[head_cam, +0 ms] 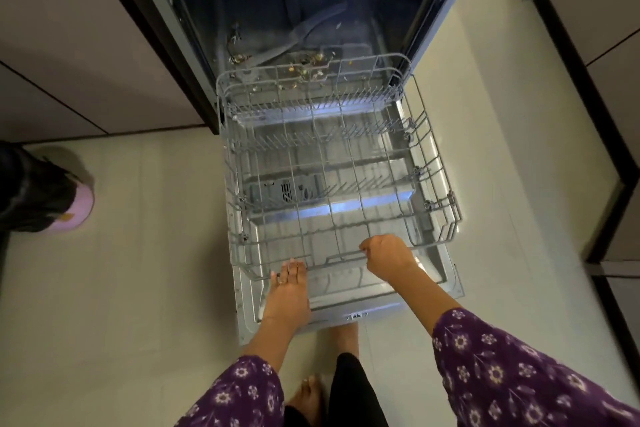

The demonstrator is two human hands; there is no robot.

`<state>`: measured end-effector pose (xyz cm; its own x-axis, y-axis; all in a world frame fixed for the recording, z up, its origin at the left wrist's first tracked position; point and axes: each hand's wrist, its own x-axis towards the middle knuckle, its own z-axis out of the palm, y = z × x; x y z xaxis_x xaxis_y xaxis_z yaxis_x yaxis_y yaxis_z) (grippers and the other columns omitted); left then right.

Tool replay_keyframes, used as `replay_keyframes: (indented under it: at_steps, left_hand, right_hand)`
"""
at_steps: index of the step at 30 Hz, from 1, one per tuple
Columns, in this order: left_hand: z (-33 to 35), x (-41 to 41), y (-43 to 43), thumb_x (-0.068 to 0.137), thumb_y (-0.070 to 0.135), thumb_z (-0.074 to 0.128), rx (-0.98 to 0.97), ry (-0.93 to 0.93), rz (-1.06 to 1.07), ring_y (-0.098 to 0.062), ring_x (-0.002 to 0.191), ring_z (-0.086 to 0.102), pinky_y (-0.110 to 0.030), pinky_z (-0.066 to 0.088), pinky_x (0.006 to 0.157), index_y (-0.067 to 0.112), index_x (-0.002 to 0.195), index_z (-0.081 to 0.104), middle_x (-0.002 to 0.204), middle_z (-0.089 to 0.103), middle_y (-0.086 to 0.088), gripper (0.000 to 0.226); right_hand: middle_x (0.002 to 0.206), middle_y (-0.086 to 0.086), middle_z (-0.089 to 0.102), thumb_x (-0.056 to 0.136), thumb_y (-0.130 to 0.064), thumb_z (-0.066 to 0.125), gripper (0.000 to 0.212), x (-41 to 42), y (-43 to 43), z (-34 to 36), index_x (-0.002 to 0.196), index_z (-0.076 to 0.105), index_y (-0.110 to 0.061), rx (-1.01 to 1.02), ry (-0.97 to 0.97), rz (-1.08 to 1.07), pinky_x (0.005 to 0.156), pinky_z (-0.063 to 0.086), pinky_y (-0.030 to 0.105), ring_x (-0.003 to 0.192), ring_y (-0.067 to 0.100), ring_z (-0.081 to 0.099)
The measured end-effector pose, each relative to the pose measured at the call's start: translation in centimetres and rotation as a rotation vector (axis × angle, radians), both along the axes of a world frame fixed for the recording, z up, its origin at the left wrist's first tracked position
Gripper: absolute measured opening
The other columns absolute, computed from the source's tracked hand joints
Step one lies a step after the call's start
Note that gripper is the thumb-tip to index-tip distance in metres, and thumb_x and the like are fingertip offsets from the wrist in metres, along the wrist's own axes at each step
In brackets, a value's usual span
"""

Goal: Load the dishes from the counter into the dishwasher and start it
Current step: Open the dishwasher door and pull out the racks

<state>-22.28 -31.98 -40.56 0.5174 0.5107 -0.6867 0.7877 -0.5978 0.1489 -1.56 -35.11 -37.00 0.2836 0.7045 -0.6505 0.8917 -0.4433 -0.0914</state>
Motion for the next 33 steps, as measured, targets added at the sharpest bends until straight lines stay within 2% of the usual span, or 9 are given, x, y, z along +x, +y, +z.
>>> replay_keyframes:
  at_steps: [2, 4, 6, 8, 12, 16, 21, 25, 33]
  left_hand:
    - [0.9, 0.2, 1.1, 0.1, 0.026, 0.03, 0.044, -0.025, 0.033, -0.025, 0.14, 0.03, -0.038, 0.027, 0.113, 0.008, 0.15, 0.017, 0.154, 0.027, -0.012, 0.055]
    - [2.8, 0.9, 3.1, 0.099, 0.032, 0.033, 0.153, -0.159, 0.125, -0.014, 0.095, 0.061, -0.025, 0.047, 0.072, 0.017, 0.129, 0.048, 0.116, 0.062, 0.002, 0.037]
    - [4.7, 2.1, 6.1, 0.094, 0.031, 0.05, 0.292, -0.307, 0.159, -0.01, 0.057, 0.056, -0.019, 0.033, 0.044, 0.017, 0.109, 0.059, 0.083, 0.065, 0.006, 0.023]
    - [6.1, 3.7, 10.3, 0.076, 0.02, 0.073, 0.397, -0.456, 0.172, -0.013, 0.049, 0.06, -0.021, 0.036, 0.036, 0.011, 0.1, 0.064, 0.077, 0.067, 0.0, 0.027]
    - [9.7, 9.0, 21.1, 0.085, 0.009, 0.064, 0.519, -0.713, 0.202, -0.035, 0.1, 0.065, -0.039, 0.058, 0.067, 0.003, 0.136, 0.046, 0.139, 0.048, -0.021, 0.055]
    - [13.6, 14.0, 32.1, 0.096, 0.015, 0.045, 0.773, -0.716, 0.076, -0.032, 0.146, 0.011, -0.045, 0.018, 0.118, 0.004, 0.151, 0.013, 0.158, 0.008, -0.016, 0.065]
    - [18.9, 16.7, 40.5, 0.096, 0.015, 0.043, 0.951, -0.589, 0.124, -0.031, 0.146, 0.005, -0.046, 0.003, 0.119, 0.0, 0.15, 0.009, 0.157, 0.011, -0.019, 0.066]
    - [18.0, 16.2, 43.6, 0.086, -0.004, 0.048, 0.882, -0.375, 0.181, -0.038, 0.119, 0.048, -0.045, 0.015, 0.118, -0.002, 0.124, 0.05, 0.12, 0.056, -0.026, 0.038]
    - [19.7, 15.3, 38.7, 0.082, -0.019, 0.038, 0.909, -0.505, 0.208, -0.043, 0.091, 0.061, -0.046, 0.034, 0.108, -0.007, 0.121, 0.057, 0.093, 0.063, -0.029, 0.045]
  right_hand:
    - [0.114, 0.012, 0.065, 0.098, -0.017, 0.039, 0.038, 0.7, 1.3, 1.2, 0.134, 0.05, -0.021, 0.034, 0.068, -0.058, 0.08, 0.05, 0.034, 0.101, 0.029, 0.062]
    - [0.111, 0.014, 0.065, 0.099, -0.021, 0.038, 0.04, 1.9, 3.6, 2.9, 0.139, 0.044, -0.023, 0.167, 0.09, -0.135, 0.075, 0.05, 0.035, 0.097, 0.031, 0.062]
    - [0.11, 0.015, 0.065, 0.099, -0.022, 0.04, 0.039, 3.6, 7.0, 5.0, 0.138, 0.043, -0.021, 0.368, 0.07, -0.163, 0.075, 0.053, 0.038, 0.092, 0.031, 0.063]
    - [0.116, 0.017, 0.06, 0.097, -0.015, 0.043, 0.04, 5.6, 11.3, 7.3, 0.137, 0.044, -0.014, 0.574, 0.068, -0.155, 0.077, 0.056, 0.043, 0.088, 0.03, 0.063]
    - [0.13, 0.024, 0.043, 0.084, 0.009, 0.047, 0.051, 11.0, 21.3, 11.3, 0.134, 0.042, 0.001, 0.884, -0.016, -0.097, 0.09, 0.048, 0.049, 0.111, 0.04, 0.05]
    - [0.147, 0.024, 0.026, 0.083, 0.004, 0.05, 0.063, 15.2, 30.7, 13.7, 0.142, 0.029, 0.004, 0.934, -0.147, 0.074, 0.113, 0.027, 0.046, 0.137, 0.039, 0.025]
    - [0.15, 0.018, 0.028, 0.088, -0.02, 0.058, 0.066, 18.5, 37.3, 16.1, 0.144, 0.028, -0.003, 0.764, -0.369, 0.17, 0.119, 0.003, 0.045, 0.143, 0.031, 0.017]
    - [0.116, 0.019, 0.06, 0.091, -0.014, 0.048, 0.031, 18.5, 37.6, 16.0, 0.119, 0.056, -0.006, 0.729, -0.4, 0.149, 0.113, 0.024, 0.037, 0.115, 0.034, 0.052]
    - [0.106, 0.018, 0.064, 0.094, -0.015, 0.047, 0.022, 17.4, 34.4, 16.8, 0.111, 0.059, -0.01, 0.696, -0.427, 0.156, 0.077, 0.048, 0.038, 0.101, 0.036, 0.058]
